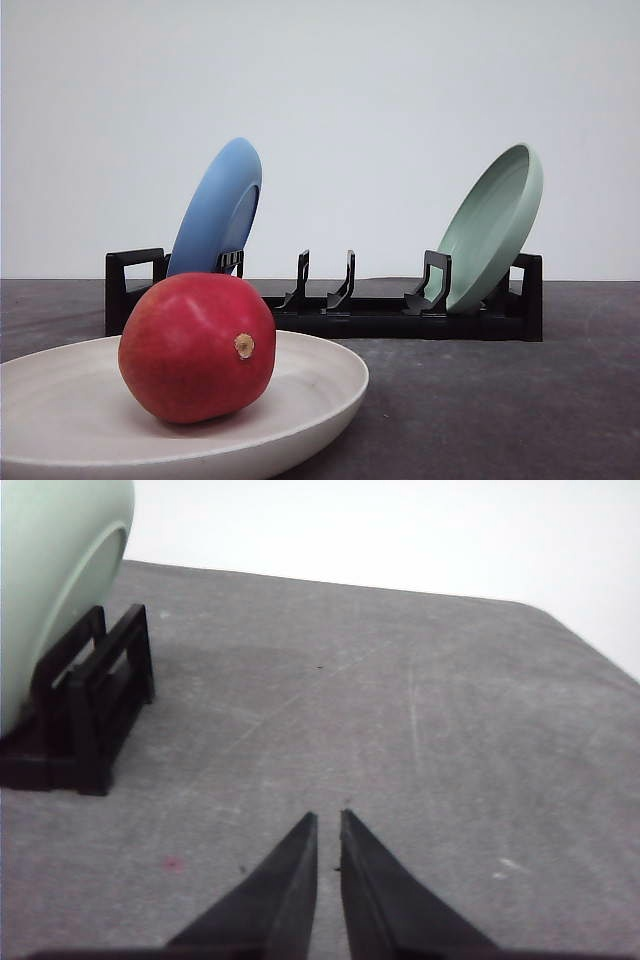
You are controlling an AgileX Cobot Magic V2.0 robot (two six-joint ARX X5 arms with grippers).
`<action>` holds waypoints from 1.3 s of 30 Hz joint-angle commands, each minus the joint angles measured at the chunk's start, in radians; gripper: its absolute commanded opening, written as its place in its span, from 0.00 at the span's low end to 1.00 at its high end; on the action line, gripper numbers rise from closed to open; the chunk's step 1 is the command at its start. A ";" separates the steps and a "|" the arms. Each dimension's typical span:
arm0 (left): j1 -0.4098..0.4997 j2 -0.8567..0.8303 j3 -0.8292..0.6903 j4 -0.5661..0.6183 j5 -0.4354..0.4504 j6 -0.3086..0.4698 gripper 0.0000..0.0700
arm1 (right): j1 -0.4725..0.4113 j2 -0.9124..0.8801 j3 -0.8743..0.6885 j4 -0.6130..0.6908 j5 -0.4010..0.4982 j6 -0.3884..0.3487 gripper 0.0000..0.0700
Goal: Place pomegranate in white plate
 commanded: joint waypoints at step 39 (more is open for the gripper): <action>0.001 -0.002 -0.011 0.000 -0.002 0.000 0.03 | -0.068 -0.003 -0.004 0.005 -0.143 0.033 0.05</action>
